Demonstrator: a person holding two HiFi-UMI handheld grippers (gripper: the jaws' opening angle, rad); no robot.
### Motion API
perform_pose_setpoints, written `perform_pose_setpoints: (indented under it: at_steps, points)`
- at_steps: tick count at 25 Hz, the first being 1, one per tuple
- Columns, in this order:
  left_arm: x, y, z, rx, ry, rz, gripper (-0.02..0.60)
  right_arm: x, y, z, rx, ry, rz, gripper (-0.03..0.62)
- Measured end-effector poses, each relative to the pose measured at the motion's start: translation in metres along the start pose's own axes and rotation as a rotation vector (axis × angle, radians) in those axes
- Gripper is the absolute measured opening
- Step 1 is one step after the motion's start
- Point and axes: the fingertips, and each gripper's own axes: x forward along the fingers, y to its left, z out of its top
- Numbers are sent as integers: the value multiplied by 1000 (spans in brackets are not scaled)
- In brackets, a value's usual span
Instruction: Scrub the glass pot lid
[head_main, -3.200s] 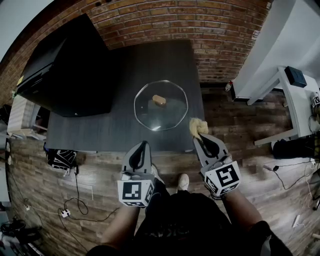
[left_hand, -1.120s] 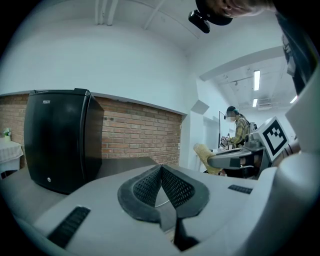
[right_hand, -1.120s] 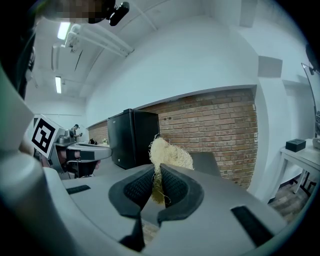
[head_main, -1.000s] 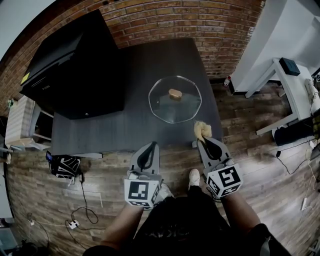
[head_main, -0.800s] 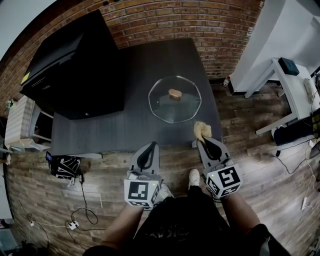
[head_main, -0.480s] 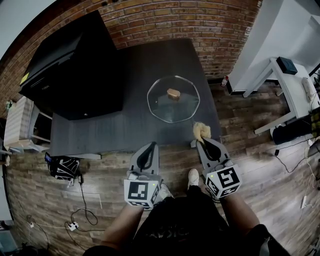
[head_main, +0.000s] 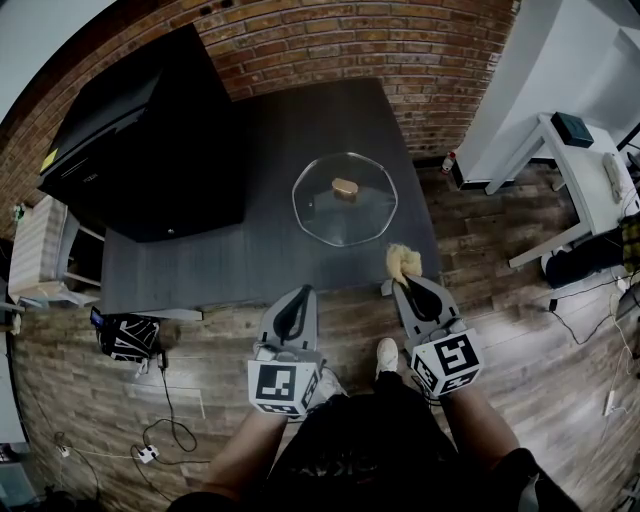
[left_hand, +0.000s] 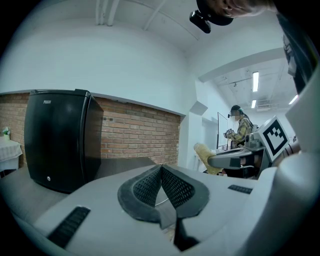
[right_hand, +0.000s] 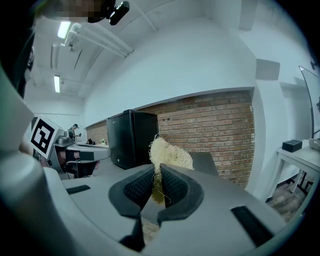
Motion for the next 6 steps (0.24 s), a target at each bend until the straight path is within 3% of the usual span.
perform_pose_setpoints:
  at_steps: [6]
  points:
    - [-1, -4, -1, 0, 0, 0, 32, -2, -1, -2, -6, -6, 6, 40]
